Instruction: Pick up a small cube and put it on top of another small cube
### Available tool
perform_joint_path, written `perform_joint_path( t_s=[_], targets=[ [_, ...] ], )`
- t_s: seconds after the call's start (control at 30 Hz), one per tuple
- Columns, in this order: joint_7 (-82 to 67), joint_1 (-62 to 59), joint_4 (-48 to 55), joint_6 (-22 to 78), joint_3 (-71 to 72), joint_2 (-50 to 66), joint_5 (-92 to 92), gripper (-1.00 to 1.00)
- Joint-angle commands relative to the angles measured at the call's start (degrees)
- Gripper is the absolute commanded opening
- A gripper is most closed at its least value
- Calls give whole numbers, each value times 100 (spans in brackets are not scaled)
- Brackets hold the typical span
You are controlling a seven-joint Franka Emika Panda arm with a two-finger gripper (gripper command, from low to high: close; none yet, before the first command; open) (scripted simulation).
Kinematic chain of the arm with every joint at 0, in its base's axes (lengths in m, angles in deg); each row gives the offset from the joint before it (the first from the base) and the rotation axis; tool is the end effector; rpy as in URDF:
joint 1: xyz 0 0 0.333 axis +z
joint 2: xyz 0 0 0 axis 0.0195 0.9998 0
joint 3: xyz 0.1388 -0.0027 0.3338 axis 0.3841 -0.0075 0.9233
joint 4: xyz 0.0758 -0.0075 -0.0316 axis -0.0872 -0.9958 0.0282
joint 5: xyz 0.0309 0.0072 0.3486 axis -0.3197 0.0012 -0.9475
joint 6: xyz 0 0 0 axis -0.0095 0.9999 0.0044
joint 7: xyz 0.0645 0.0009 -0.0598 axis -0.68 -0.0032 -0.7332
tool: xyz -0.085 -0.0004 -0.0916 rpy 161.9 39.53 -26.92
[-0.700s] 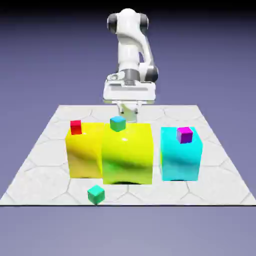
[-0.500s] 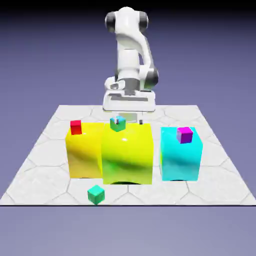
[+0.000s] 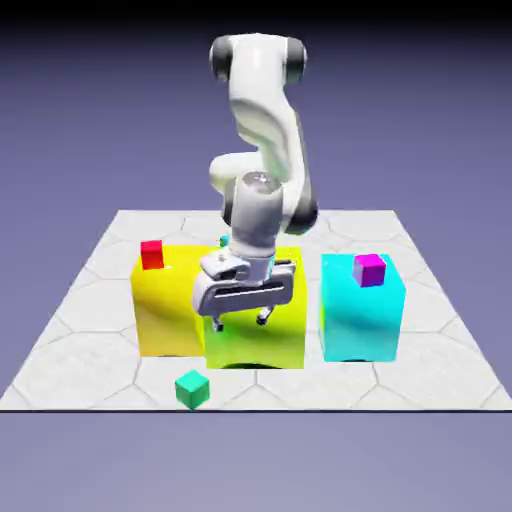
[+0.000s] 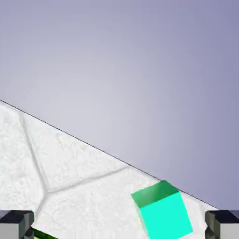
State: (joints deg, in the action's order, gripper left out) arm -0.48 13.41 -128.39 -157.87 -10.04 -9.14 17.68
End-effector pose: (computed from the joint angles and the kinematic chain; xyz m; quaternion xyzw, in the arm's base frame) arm 0.5322 -0.0202 0.3418 0.9872 -0.1189 -0.0182 0.1049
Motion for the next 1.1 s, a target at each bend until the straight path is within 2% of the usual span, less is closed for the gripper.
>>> perform_joint_path(
  t_s=[0.0, 0.43, 0.5, 0.63, 0.67, 0.83, 1.07],
  targets=[
    [-99, 52, 165, 182, -64, 208, 53, 0],
    [-1382, 731, 2305, 2543, -898, 2906, 746, 0],
    [-1394, 738, 2325, 2565, -906, 2932, 752, 0],
    [-1263, 533, 1935, 1763, -916, 3311, 819, 0],
    [-1263, 533, 1935, 1763, -916, 3311, 819, -100],
    [-1267, 862, 2369, 2578, -744, 2804, 804, -100],
    [474, 353, 2226, 3390, -689, 1648, -49, -100]
  ],
)
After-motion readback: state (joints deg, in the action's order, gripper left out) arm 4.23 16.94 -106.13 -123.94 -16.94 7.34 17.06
